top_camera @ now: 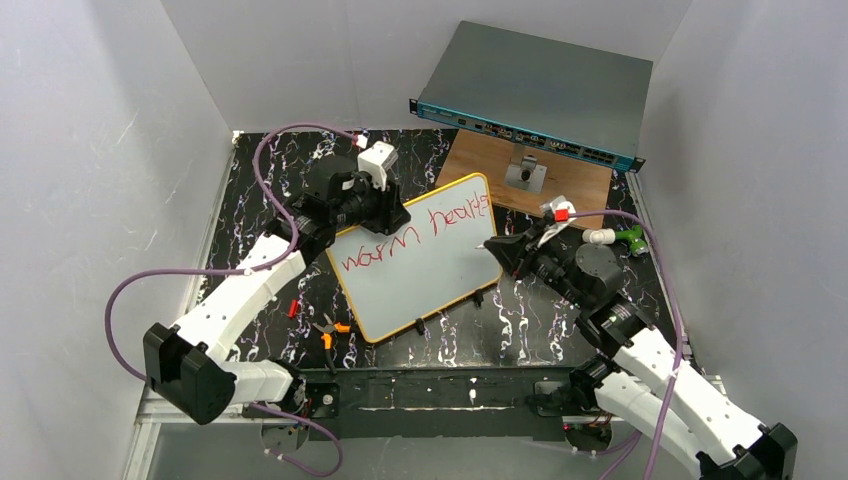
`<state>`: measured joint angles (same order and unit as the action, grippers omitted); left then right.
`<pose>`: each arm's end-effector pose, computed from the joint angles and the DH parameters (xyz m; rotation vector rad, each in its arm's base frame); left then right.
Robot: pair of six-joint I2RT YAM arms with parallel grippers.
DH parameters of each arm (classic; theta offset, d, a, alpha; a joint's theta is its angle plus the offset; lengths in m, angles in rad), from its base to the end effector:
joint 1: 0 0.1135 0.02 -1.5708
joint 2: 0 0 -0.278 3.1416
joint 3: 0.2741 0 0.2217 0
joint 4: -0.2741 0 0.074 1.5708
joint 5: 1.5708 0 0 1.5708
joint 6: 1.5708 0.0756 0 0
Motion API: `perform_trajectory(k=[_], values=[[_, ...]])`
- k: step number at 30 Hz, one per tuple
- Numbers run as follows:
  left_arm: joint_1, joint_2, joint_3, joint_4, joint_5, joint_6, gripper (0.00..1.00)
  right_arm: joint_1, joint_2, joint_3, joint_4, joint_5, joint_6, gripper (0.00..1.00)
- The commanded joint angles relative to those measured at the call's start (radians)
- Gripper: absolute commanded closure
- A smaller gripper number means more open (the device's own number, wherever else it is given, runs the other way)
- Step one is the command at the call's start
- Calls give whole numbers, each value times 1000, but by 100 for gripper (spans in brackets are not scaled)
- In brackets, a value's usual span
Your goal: Write a sentence on the whiteboard
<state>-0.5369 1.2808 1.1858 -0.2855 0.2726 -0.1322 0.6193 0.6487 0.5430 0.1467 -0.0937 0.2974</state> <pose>0.2431 -0.1684 0.3649 0.5823 1.9168 -0.7018 0.1312 0.1022 0.3247 -0.3300 1.5500 0.7962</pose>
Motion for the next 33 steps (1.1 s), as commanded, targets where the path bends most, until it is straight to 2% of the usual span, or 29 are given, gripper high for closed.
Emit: perform_trajectory(k=[1,15,25,33], values=[[-2,-75,-31,36,6,-4,100,48,45,-7,118,-116,22,99],[-2,-63,-29,21,-4,28,100,375,253,40,242,-19,-117,99],[0,-44,-8,-7,10,54,100,468,363,61,361,-36,-177,99],[0,-35,-4,-18,18,76,100,503,392,63,410,-9,-205,99]])
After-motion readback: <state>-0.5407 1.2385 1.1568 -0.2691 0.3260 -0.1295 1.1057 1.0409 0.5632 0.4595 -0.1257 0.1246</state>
